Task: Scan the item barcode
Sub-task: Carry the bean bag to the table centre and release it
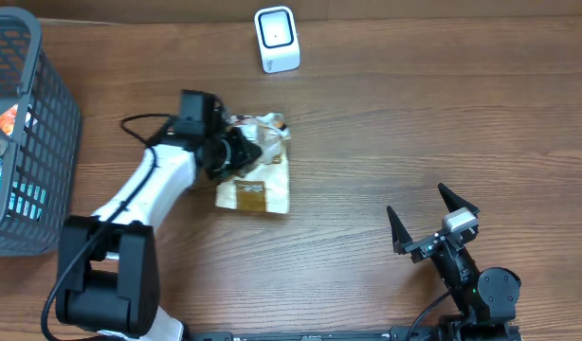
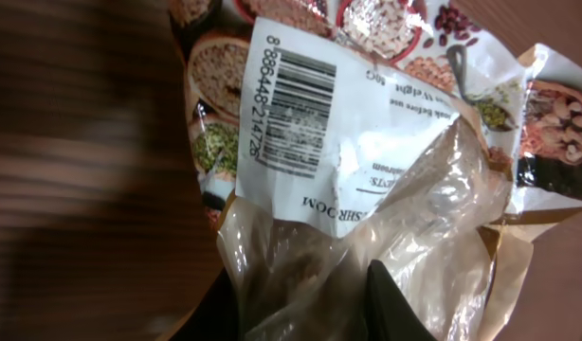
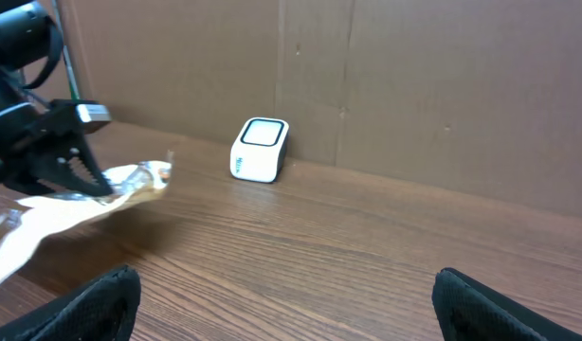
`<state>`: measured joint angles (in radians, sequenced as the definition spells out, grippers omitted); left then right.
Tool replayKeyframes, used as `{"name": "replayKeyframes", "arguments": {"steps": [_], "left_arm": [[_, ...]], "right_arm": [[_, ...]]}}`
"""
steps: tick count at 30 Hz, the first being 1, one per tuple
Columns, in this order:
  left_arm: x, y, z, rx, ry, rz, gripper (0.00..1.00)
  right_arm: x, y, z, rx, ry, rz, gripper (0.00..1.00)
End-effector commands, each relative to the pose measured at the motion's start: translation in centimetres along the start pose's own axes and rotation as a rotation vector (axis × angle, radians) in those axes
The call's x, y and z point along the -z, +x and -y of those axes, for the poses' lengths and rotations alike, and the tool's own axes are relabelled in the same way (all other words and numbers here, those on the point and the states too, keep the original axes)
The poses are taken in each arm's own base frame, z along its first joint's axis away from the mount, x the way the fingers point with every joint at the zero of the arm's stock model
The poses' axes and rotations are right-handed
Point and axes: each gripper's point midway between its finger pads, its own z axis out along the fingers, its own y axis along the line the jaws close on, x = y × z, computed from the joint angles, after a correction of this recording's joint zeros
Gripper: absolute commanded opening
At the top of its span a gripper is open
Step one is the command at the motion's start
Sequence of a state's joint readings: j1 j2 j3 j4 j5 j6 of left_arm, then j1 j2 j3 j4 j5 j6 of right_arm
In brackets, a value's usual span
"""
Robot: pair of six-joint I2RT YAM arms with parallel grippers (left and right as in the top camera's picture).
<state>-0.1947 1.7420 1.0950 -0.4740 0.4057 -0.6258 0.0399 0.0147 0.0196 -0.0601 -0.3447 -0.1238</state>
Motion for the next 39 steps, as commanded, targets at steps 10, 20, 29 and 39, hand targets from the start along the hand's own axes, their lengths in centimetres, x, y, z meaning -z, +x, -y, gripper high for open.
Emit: {"name": "replayKeyframes", "arguments": {"steps": [10, 20, 29, 39], "left_arm": [[-3.2, 3.0, 5.7, 0.174, -0.057, 0.146, 0.14], [-7.7, 5.3, 7.4, 0.112, -0.056, 0.156, 0.46], [-3.3, 1.9, 11.7, -0.133, 0.057, 0.231, 1.00], [16.5, -7.8, 11.3, -0.441, -0.092, 0.429, 1.00]], "right_arm": [[0.0, 0.2, -0.1, -0.005, -0.004, 0.006, 1.00], [0.0, 0.2, -0.1, -0.005, -0.004, 0.006, 1.00], [0.0, 0.2, -0.1, -0.005, -0.004, 0.006, 1.00], [0.0, 0.2, -0.1, -0.005, -0.004, 0.006, 1.00]]}}
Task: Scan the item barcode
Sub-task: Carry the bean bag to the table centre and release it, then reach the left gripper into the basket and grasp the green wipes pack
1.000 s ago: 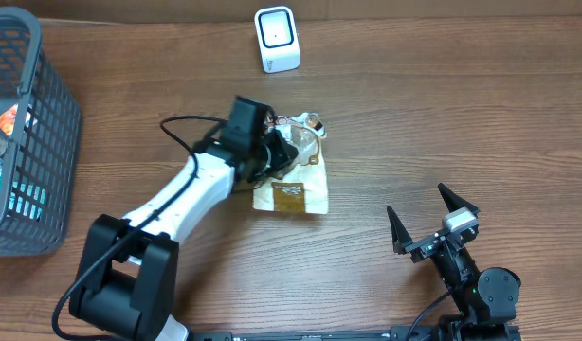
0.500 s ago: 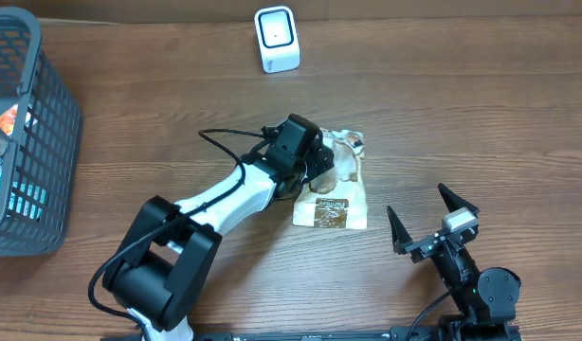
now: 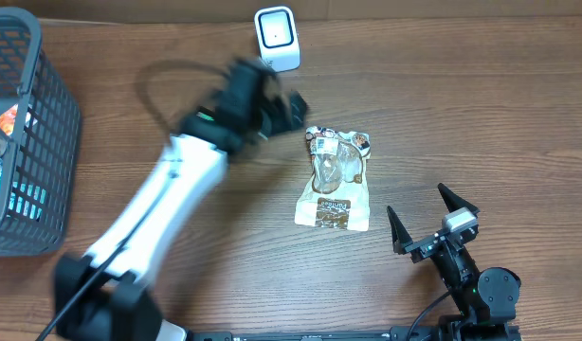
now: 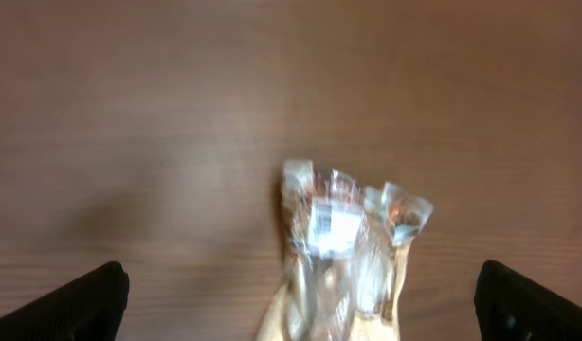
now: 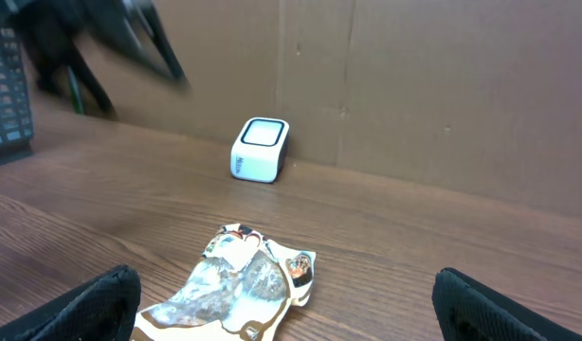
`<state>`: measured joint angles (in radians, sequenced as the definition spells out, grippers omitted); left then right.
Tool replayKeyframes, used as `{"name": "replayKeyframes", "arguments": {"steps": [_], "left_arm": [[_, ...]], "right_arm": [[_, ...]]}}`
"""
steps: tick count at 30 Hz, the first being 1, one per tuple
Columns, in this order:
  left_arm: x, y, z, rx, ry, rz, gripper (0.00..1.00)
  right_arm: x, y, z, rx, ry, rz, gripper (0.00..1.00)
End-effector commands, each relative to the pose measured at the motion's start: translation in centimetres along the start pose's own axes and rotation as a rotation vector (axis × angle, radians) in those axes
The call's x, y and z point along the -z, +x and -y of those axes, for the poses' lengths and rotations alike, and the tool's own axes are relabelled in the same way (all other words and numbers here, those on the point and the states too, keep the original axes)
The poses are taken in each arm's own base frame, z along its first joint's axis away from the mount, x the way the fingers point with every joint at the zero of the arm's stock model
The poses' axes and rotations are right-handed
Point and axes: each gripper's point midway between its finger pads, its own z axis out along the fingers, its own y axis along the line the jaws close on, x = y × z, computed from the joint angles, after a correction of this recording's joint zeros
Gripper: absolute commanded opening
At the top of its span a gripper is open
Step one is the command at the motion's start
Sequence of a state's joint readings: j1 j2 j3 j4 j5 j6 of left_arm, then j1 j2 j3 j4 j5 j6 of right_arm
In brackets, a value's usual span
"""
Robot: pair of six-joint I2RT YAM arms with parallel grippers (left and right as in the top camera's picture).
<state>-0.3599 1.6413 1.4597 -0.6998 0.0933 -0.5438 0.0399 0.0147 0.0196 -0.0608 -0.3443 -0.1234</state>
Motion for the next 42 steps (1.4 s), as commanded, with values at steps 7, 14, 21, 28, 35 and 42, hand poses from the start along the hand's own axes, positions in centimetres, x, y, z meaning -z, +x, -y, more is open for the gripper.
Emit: {"name": "replayKeyframes", "arguments": {"steps": [7, 14, 21, 28, 35, 42], "left_arm": [[20.8, -13.7, -11.0, -0.035, -0.226, 0.351, 1.00], [29.3, -14.1, -23.8, 0.318, -0.466, 0.492, 1.00], [29.7, -9.2, -33.9, 0.662, -0.616, 0.392, 1.00], [25.1, -4.1, -40.3, 0.828, -0.697, 0.219, 1.00], [19.9, -0.1, -44.5, 0.861, -0.758, 0.143, 1.00], [17.3, 0.5, -46.9, 0.842, -0.771, 0.199, 1.00]], "right_arm": [[0.0, 0.1, -0.1, -0.004, -0.004, 0.007, 1.00], [0.0, 0.1, -0.1, -0.004, -0.004, 0.007, 1.00], [0.0, 0.1, -0.1, -0.004, -0.004, 0.007, 1.00], [0.0, 0.1, -0.1, -0.004, -0.004, 0.007, 1.00], [0.0, 0.1, -0.1, -0.004, -0.004, 0.007, 1.00], [0.0, 0.1, -0.1, -0.004, -0.004, 0.007, 1.00]]}}
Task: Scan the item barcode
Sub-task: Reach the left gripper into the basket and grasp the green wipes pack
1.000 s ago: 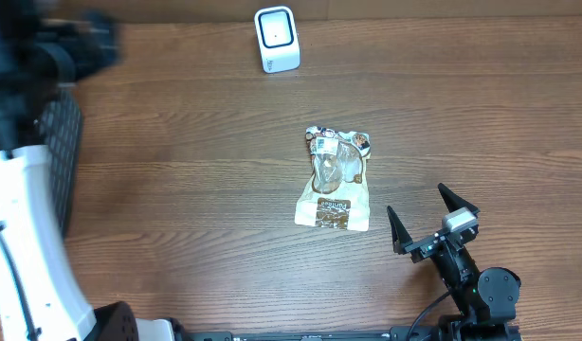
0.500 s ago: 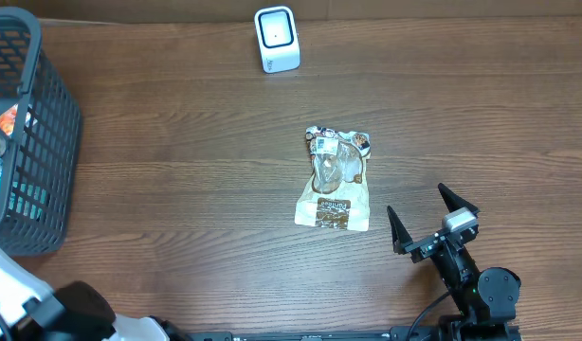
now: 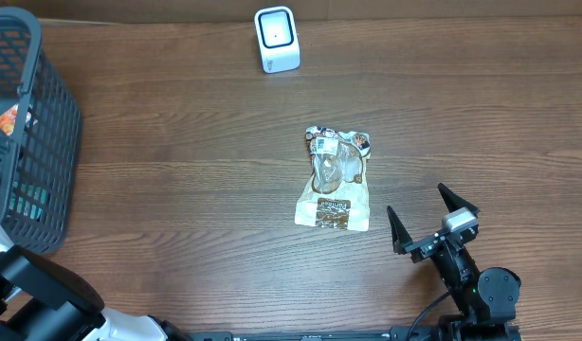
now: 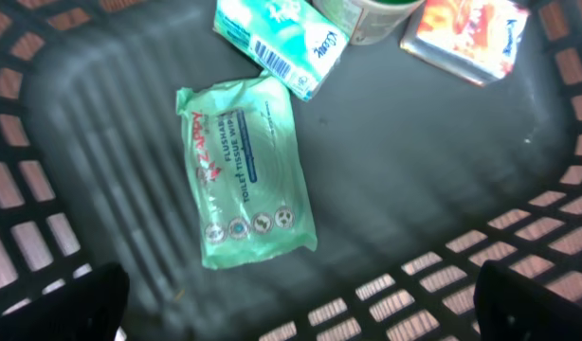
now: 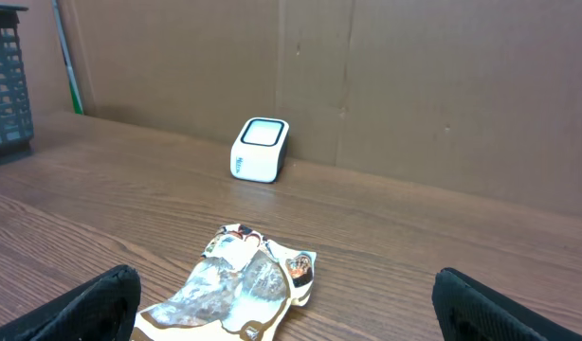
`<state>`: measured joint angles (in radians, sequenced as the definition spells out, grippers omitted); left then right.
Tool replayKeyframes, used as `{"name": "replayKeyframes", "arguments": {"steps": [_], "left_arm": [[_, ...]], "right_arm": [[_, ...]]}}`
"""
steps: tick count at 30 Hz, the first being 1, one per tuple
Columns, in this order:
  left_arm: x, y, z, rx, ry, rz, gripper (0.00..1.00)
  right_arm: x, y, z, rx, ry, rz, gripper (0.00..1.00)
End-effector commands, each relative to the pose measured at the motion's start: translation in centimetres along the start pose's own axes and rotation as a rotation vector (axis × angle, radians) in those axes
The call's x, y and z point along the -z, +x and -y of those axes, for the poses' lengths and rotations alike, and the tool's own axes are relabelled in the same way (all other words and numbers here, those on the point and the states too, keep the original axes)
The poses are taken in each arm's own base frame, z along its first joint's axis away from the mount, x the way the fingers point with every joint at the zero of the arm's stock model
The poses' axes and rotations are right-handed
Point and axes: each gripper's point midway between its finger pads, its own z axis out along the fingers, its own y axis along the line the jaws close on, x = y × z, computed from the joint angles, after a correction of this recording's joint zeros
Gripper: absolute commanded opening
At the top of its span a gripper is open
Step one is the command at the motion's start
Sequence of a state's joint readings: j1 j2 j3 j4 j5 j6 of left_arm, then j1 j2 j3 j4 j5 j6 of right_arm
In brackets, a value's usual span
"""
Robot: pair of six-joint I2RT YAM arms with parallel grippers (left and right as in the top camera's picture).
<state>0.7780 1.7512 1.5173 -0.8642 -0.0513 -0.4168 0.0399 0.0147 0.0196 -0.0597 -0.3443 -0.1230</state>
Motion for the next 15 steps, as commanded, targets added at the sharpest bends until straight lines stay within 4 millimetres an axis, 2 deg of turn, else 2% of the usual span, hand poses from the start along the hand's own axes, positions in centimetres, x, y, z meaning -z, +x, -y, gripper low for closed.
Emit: {"name": "replayKeyframes", "arguments": {"steps": [1, 7, 15], "left_arm": [[-0.8, -0.1, -0.4, 0.000, -0.023, 0.023, 1.00], [-2.8, -0.7, -0.6, -0.006, -0.029, 0.027, 1.00], [-6.4, 0.5, -1.9, -0.013, -0.064, -0.051, 1.00]], "right_arm": [[0.0, 0.2, -0.1, -0.004, -0.004, 0.006, 1.00], [0.0, 0.2, -0.1, -0.004, -0.004, 0.006, 1.00], [0.0, 0.2, -0.1, -0.004, -0.004, 0.006, 1.00]]}}
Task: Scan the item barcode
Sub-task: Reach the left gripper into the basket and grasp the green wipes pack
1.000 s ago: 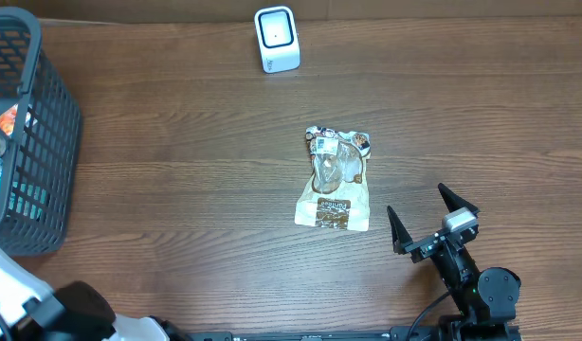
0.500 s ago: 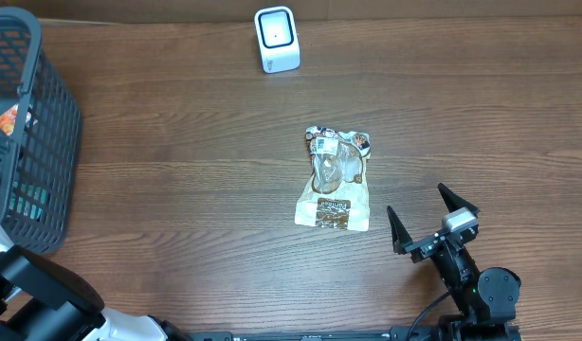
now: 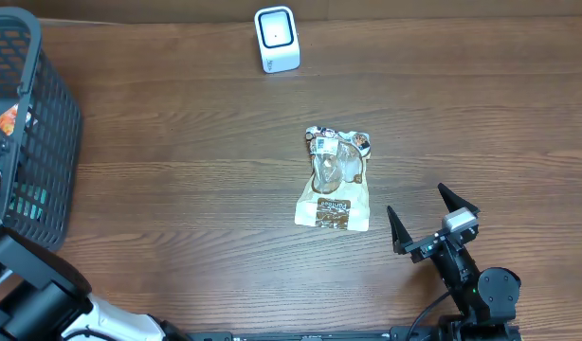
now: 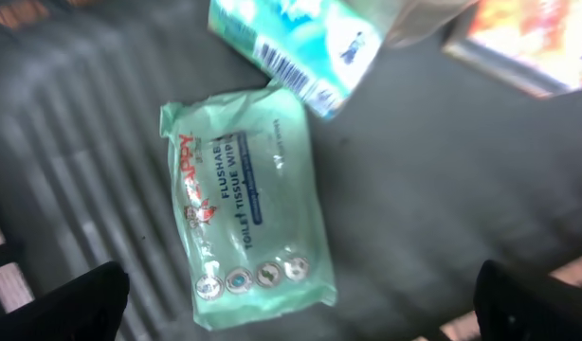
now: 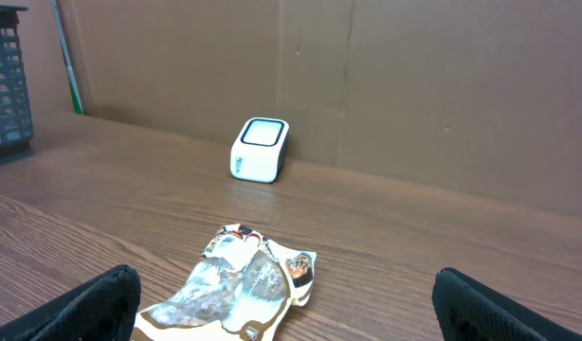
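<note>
A pale green pack of toilet tissue wipes (image 4: 244,199) lies flat on the floor of the dark mesh basket (image 3: 45,142). My left gripper (image 4: 300,317) hangs open right over it, both fingertips wide apart and holding nothing. A teal box with a barcode (image 4: 300,43) lies just beyond the pack. The white scanner (image 3: 277,38) stands at the table's back edge. A clear and gold snack bag (image 3: 336,180) lies flat mid-table. My right gripper (image 3: 416,204) stands open near the front right, empty.
An orange packet (image 4: 528,38) lies in the basket's far corner. The basket wall (image 5: 9,85) rises at the table's left end. My left arm (image 3: 26,284) reaches from the front left corner into the basket. Cardboard walls stand behind the scanner (image 5: 261,149).
My left gripper, still open, has come lower in the basket and sits closer over the green wipes pack. The snack bag, scanner and right arm have not moved.
First my left gripper was shut on the snack bag left of centre, barcode label up. Then the bag lay let go mid-table with the gripper open near the scanner. Then the gripper was open over the basket's contents, and now sits closer above the green pack.
</note>
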`<state>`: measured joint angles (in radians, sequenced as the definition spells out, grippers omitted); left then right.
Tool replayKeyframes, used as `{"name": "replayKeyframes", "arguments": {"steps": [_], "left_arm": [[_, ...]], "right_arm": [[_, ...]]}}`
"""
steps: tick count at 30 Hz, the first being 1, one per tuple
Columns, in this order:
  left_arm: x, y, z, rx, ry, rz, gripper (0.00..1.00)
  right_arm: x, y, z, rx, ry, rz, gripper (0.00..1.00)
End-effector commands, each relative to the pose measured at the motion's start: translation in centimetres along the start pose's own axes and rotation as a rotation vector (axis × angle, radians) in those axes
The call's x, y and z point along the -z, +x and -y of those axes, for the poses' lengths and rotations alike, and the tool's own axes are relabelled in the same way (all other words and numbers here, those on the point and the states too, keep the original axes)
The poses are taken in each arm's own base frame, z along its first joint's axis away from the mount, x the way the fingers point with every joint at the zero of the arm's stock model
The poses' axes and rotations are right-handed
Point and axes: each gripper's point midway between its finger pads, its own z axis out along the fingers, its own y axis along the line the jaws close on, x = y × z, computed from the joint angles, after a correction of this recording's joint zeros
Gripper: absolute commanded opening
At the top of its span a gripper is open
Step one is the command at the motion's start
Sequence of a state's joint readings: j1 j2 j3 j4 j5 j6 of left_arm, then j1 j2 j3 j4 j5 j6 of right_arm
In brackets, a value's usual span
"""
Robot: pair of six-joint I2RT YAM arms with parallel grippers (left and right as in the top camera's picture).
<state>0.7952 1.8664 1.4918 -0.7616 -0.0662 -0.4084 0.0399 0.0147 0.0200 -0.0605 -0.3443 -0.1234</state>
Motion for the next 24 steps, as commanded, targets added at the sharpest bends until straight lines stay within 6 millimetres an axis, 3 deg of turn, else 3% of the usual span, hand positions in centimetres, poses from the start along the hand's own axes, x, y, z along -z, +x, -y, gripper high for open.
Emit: {"name": "replayKeyframes", "arguments": {"steps": [1, 11, 14, 16, 21, 24], "left_arm": [[-1.7, 0.5, -1.0, -0.018, -0.032, -0.032, 1.00], [-6.0, 2.0, -2.9, -0.065, -0.125, -0.100, 1.00], [-7.1, 2.6, -3.2, -0.065, -0.135, -0.125, 0.94], [-7.3, 2.7, -3.3, -0.066, -0.142, -0.129, 0.82], [-7.3, 2.6, -3.3, -0.066, -0.142, -0.121, 0.41], [-7.2, 2.8, -3.2, -0.065, -0.137, -0.131, 0.32]], "right_arm": [[0.0, 0.2, -0.1, -0.005, -0.004, 0.006, 1.00], [0.0, 0.2, -0.1, -0.005, -0.004, 0.006, 1.00], [0.0, 0.2, -0.1, -0.005, -0.005, 0.006, 1.00], [0.0, 0.2, -0.1, -0.005, -0.004, 0.006, 1.00], [0.0, 0.2, -0.1, -0.004, -0.004, 0.007, 1.00], [0.0, 0.2, -0.1, -0.005, -0.004, 0.006, 1.00]]}}
